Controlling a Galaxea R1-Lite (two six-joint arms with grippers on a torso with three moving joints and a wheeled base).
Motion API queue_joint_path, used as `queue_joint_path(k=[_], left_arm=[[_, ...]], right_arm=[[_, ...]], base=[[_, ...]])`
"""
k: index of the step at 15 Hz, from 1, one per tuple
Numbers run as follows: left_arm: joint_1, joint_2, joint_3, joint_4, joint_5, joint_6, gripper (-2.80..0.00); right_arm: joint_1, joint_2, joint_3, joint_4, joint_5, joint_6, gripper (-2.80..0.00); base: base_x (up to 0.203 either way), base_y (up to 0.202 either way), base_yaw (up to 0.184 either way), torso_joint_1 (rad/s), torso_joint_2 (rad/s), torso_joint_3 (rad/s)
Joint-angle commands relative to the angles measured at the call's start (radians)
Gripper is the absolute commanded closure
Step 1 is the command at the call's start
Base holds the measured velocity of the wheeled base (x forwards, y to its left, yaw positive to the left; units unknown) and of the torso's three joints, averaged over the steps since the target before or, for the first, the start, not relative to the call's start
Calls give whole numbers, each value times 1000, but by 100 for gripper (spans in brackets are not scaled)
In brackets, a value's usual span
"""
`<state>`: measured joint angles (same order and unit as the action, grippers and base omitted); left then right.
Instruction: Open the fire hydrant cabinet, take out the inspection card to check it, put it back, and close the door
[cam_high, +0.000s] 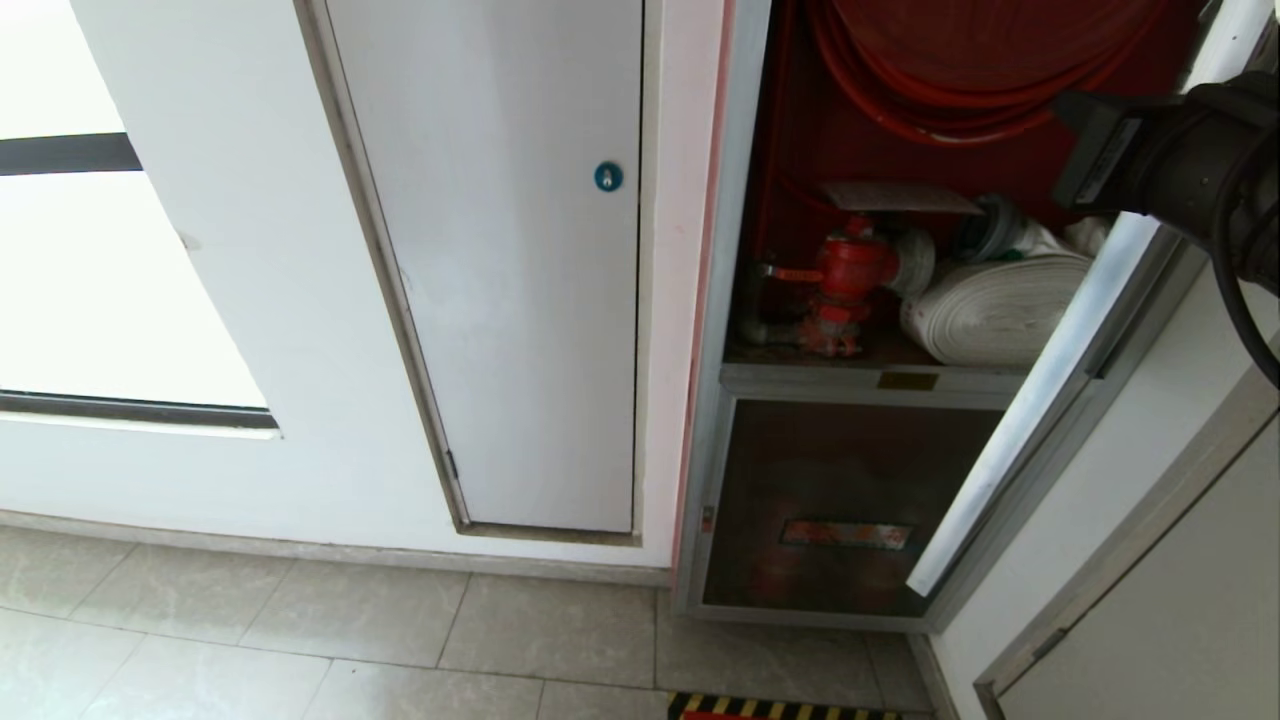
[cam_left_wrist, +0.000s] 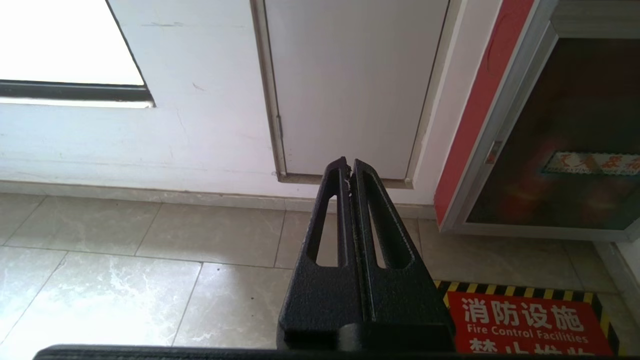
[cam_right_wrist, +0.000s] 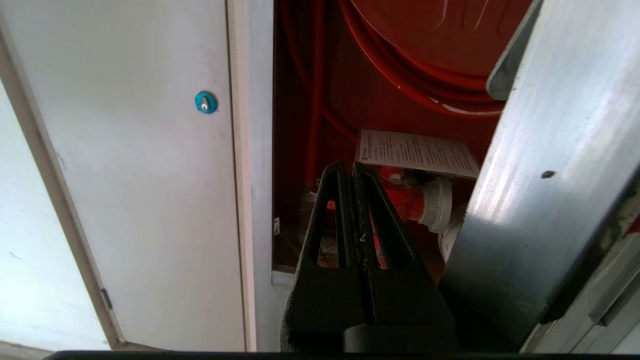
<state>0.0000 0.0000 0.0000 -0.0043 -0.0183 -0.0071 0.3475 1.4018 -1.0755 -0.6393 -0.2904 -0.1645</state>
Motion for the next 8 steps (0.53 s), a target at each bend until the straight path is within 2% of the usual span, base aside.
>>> queue_joint_path(k=[1,8], left_arm=[[0,2,0,0,0,-1,0],[0,2,0,0,0,-1,0]], right_arm=[[-1,-10,2,-3,1,-1,0],[-17,-26,3,10,1,-1,0]], base=[[0,0,0,0,0,0],[0,0,0,0,0,0]])
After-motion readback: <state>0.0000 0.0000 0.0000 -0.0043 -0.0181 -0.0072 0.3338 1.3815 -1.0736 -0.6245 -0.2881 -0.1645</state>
